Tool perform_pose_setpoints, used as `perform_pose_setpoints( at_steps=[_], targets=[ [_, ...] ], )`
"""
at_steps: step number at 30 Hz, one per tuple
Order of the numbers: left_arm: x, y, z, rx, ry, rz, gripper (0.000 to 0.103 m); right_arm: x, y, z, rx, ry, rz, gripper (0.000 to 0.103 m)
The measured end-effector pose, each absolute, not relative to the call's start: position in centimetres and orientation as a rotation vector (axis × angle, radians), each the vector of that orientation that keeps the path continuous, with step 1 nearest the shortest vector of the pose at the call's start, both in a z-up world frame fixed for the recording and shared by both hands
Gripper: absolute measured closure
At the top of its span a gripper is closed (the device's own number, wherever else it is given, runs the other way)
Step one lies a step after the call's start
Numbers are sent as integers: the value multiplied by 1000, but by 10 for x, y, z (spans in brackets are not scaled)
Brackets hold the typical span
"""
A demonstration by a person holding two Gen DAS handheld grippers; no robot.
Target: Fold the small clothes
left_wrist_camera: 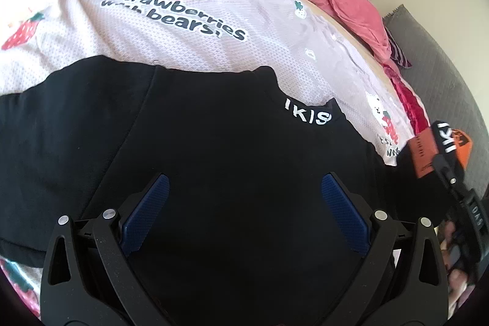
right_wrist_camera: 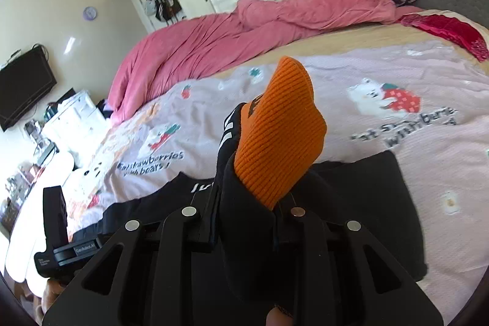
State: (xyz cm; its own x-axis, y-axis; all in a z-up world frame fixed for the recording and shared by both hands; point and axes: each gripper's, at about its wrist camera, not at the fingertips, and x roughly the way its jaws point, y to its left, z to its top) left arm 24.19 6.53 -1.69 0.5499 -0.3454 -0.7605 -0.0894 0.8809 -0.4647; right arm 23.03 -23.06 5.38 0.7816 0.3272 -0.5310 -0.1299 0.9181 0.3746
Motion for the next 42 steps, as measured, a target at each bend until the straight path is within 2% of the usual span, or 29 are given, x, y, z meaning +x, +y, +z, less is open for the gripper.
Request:
perform_pose_setpoints(
  at_steps=[10, 19, 21, 25, 27, 28, 29, 31, 35, 42],
  targets=[
    [240, 73, -19, -579, 990, -239, 9, 245, -176, 34, 303, 694, 329, 77],
    [242, 62, -31, -667, 1028, -364, 10, 234, -183, 38, 306, 679, 341, 72],
    [243, 56, -34, -665, 1049, -390, 16, 231, -191, 37, 307, 683, 330, 68],
    [243, 42, -45, -631, 1093, -377, 39, 223, -211, 28, 326, 716, 300, 65],
    [241, 35, -46, -595, 1089, -345, 44, 219, -220, 25, 334, 727, 287, 64],
    [239, 30, -44, -563, 1077, -327, 54, 216, -225, 23, 339, 731, 280, 64],
    [238, 26, -42, -549, 1064, -324, 73, 214, -229, 22, 343, 734, 275, 62],
    [238, 20, -42, -549, 1055, -340, 91, 210, -236, 20, 348, 739, 266, 62],
    [234, 14, -34, -517, 1017, -368, 96, 203, -249, 19, 349, 745, 242, 62],
    [221, 36, 4, -500, 871, -360, 97, 200, -269, 11, 341, 763, 180, 62]
  ],
)
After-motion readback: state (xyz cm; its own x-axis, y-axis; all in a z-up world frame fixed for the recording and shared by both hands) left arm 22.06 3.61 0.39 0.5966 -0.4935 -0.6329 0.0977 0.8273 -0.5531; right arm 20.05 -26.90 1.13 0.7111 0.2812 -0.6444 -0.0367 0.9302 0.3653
